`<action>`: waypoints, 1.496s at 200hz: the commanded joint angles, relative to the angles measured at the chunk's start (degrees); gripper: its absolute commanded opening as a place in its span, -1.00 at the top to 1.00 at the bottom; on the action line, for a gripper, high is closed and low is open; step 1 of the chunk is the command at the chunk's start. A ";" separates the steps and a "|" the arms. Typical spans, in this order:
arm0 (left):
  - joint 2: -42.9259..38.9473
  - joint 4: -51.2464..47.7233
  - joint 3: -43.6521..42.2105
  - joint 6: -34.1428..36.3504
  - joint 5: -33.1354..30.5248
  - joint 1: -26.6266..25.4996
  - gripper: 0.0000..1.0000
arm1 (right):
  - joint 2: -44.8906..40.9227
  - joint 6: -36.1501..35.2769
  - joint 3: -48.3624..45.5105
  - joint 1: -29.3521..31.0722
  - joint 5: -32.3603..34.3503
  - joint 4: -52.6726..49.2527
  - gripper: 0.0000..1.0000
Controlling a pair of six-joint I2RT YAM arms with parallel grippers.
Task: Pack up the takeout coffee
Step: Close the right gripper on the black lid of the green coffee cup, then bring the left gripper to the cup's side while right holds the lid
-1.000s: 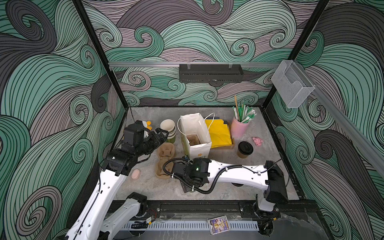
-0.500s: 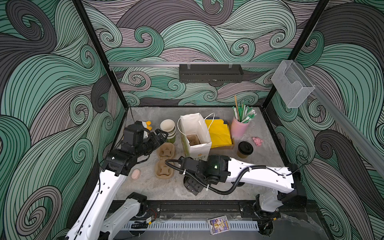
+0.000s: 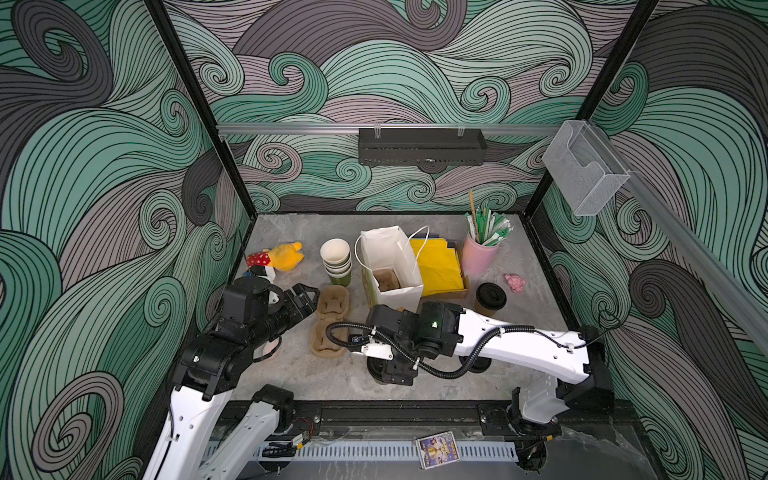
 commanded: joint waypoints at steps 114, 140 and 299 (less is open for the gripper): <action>6.47 -1.07 -13.11 18.26 34.22 0.17 -0.39 | -6.30 46.87 -15.99 4.25 8.44 17.50 -0.53; 7.08 -1.00 -13.37 19.01 33.02 0.11 -0.36 | -2.47 44.50 -9.46 4.17 8.37 9.14 -0.59; 8.35 -0.11 -12.25 19.59 30.67 0.11 -0.21 | 8.03 47.31 0.70 1.16 3.18 -0.15 -0.65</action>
